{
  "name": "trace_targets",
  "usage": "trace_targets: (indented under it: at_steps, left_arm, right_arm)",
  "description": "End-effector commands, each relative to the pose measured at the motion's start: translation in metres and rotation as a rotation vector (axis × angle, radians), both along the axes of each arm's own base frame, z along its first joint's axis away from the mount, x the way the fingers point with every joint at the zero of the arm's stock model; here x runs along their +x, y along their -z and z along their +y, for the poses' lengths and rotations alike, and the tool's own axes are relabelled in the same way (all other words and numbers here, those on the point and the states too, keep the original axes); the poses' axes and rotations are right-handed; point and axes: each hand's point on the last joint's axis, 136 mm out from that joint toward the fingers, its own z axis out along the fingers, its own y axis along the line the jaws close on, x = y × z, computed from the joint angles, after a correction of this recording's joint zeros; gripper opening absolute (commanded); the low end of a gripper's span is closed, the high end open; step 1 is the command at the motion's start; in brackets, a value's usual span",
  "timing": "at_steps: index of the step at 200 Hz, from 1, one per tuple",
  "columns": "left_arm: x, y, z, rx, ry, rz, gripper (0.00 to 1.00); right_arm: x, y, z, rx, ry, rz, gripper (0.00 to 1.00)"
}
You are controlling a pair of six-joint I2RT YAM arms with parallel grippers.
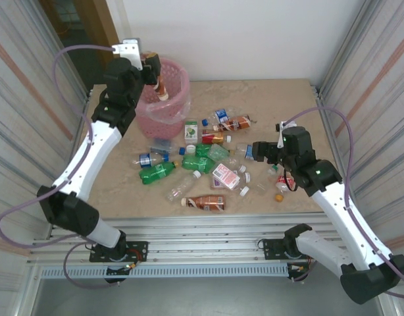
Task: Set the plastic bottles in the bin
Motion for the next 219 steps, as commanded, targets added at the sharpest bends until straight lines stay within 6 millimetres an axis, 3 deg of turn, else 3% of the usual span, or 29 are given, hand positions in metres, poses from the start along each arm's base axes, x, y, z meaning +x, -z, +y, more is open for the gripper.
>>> trace_targets:
  at_steps: [1, 43, 89, 108, 138, 183, 201, 219]
  left_arm:
    - [0.024, 0.001, -0.001, -0.003, 0.06, -0.003, 0.32]
    - [0.071, 0.035, -0.004, 0.008, 0.106, 0.085, 0.34]
    - [0.099, 0.078, -0.012, 0.028, 0.133, 0.179, 0.37]
    - [0.105, 0.094, -0.013, 0.027, 0.133, 0.217, 0.43]
    - [0.106, 0.113, -0.014, 0.024, 0.133, 0.272, 0.63]
    - [0.098, 0.101, -0.01, 0.023, 0.128, 0.266, 0.91]
    - [0.093, 0.09, -0.007, 0.026, 0.118, 0.25, 0.98]
    - [0.083, 0.075, -0.004, 0.023, 0.117, 0.231, 0.99]
  right_arm:
    - [-0.014, -0.005, -0.003, 0.004, 0.022, 0.027, 0.98]
    - [-0.026, 0.006, 0.006, 0.013, -0.006, 0.086, 0.98]
    - [-0.031, 0.028, 0.027, 0.015, -0.117, 0.218, 0.98]
    - [-0.032, 0.044, 0.034, -0.008, -0.155, 0.291, 0.98]
    - [-0.035, 0.056, 0.046, -0.037, -0.226, 0.335, 0.98]
    - [-0.032, 0.068, 0.058, -0.043, -0.286, 0.353, 0.98]
    - [-0.031, 0.074, 0.061, -0.055, -0.303, 0.366, 0.98]
    - [-0.03, 0.08, 0.065, -0.072, -0.323, 0.384, 0.98]
